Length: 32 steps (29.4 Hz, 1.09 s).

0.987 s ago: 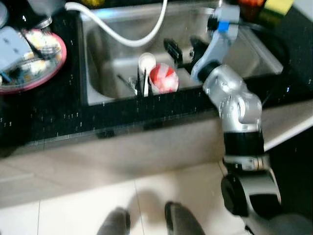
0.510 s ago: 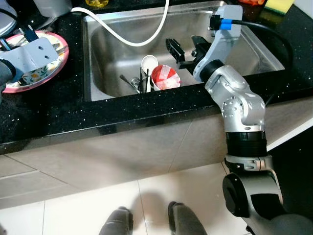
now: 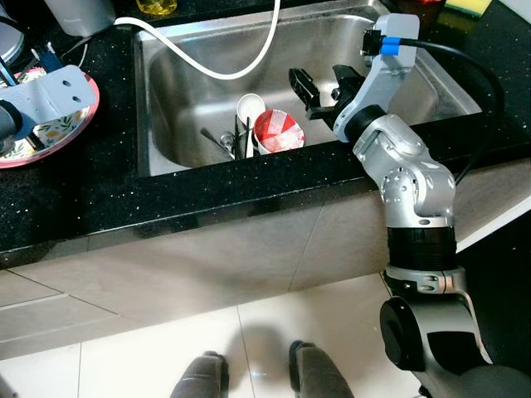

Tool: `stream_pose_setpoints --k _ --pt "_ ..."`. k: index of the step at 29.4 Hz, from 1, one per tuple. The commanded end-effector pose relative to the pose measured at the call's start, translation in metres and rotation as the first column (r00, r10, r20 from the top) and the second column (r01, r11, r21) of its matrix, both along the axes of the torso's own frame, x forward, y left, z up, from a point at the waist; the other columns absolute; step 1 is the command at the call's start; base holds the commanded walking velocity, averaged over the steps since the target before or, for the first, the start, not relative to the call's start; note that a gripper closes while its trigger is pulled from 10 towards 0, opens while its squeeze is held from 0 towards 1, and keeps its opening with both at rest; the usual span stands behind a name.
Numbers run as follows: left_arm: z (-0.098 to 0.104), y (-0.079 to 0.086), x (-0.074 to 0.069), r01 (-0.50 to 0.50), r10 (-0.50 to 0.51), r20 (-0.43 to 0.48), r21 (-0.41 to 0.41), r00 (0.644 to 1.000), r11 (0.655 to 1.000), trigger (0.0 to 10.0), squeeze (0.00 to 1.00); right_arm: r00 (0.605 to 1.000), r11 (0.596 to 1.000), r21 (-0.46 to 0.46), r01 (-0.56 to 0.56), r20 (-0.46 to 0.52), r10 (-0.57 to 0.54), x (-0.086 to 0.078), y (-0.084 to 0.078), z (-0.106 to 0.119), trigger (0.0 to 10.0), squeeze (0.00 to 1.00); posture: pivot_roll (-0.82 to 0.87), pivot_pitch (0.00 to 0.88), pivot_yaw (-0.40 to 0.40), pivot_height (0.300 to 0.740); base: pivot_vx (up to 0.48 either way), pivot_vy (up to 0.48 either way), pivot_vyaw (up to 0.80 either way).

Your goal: Kitchen organization

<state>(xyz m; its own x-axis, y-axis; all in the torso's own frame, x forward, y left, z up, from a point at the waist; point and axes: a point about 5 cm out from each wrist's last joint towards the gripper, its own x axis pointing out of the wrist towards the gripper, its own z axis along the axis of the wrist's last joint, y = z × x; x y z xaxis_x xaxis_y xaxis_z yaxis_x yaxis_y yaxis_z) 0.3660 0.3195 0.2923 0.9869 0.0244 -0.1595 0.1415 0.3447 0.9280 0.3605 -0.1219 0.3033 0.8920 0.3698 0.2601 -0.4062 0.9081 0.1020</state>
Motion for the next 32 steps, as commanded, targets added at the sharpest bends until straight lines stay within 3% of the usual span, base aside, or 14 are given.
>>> stream_pose_setpoints --k 1,10,12,14,15,17,18,20,22,24,28,30,31,32 --pt "-0.026 -0.017 0.007 0.043 -0.046 -0.064 -0.050 0.997 0.998 10.0 0.00 1.000 1.000 0.008 -0.023 0.000 0.023 0.000 0.005 0.001 10.0 0.00 0.13 0.267 -0.015 0.740 0.000 0.000 0.00" --pt "0.035 -0.060 0.019 0.207 -0.166 0.185 -0.226 0.969 0.952 10.0 0.00 1.000 1.000 0.010 -0.027 -0.002 0.027 0.001 0.006 0.002 10.0 0.00 0.13 0.270 -0.012 0.740 0.000 0.000 0.00" --pt "0.054 -0.085 0.022 0.282 -0.228 0.267 -0.186 0.937 0.941 10.0 0.00 1.000 1.000 0.012 -0.027 -0.003 0.027 0.001 0.006 0.001 10.0 0.00 0.13 0.272 -0.011 0.740 0.000 0.000 0.00" --pt "0.054 -0.085 0.022 0.282 -0.228 0.267 -0.186 0.937 0.941 10.0 0.00 1.000 1.000 0.012 -0.027 -0.003 0.027 0.001 0.006 0.001 10.0 0.00 0.13 0.272 -0.011 0.740 0.000 0.000 0.00" --pt "0.065 -0.100 0.024 0.294 -0.263 0.316 -0.053 0.912 0.954 10.0 0.00 1.000 1.000 0.013 -0.026 -0.004 0.026 0.001 0.006 0.001 10.0 0.00 0.13 0.272 -0.005 0.740 0.000 0.000 0.00" --pt "0.065 -0.100 0.024 0.294 -0.263 0.316 -0.053 0.912 0.954 10.0 0.00 1.000 1.000 0.013 -0.026 -0.004 0.026 0.001 0.006 0.001 10.0 0.00 0.13 0.272 -0.005 0.740 0.000 0.000 0.00" --pt "0.074 -0.116 0.026 0.292 -0.306 0.355 0.096 0.883 0.952 10.0 0.00 1.000 1.000 0.015 -0.023 -0.005 0.024 0.000 0.006 0.000 10.0 0.00 0.13 0.272 0.001 0.740 0.000 0.000 0.00" --pt "0.074 -0.116 0.026 0.292 -0.306 0.355 0.096 0.883 0.952 10.0 0.00 1.000 1.000 0.015 -0.023 -0.005 0.024 0.000 0.006 0.000 10.0 0.00 0.13 0.272 0.001 0.740 0.000 0.000 0.00" --pt "0.080 -0.155 0.029 0.299 -0.429 0.394 0.350 0.813 0.888 10.0 0.00 1.000 1.000 0.021 -0.009 -0.005 0.009 -0.002 0.004 -0.001 10.0 0.00 0.11 0.269 0.023 0.740 0.000 0.000 0.00" --pt "0.080 -0.166 0.029 0.305 -0.462 0.396 0.398 0.793 0.865 10.0 0.00 1.000 1.000 0.023 -0.003 -0.006 0.003 -0.003 0.003 -0.001 10.0 0.00 0.11 0.269 0.023 0.740 0.000 0.000 0.00" --pt "0.082 -0.183 0.028 0.352 -0.495 0.403 0.378 0.770 0.856 10.0 0.00 1.000 1.000 0.024 0.011 -0.006 -0.011 -0.004 0.000 -0.002 10.0 0.00 0.10 0.266 0.032 0.740 0.000 0.000 0.00" --pt "0.082 -0.193 0.028 0.416 -0.499 0.411 0.278 0.763 0.866 10.0 0.00 1.000 1.000 0.024 0.017 -0.008 -0.017 -0.005 -0.002 -0.003 10.0 0.00 0.10 0.265 0.032 0.740 0.000 0.000 0.00" --pt "0.082 -0.205 0.028 0.499 -0.492 0.424 0.102 0.760 0.860 10.0 0.00 1.000 0.999 0.025 0.021 -0.008 -0.021 -0.005 -0.003 -0.003 10.0 0.00 0.10 0.265 0.032 0.740 0.000 0.000 0.00" --pt "0.082 -0.205 0.028 0.499 -0.492 0.424 0.102 0.760 0.860 10.0 0.00 1.000 0.999 0.025 0.021 -0.008 -0.021 -0.005 -0.003 -0.003 10.0 0.00 0.10 0.265 0.032 0.740 0.000 0.000 0.00"
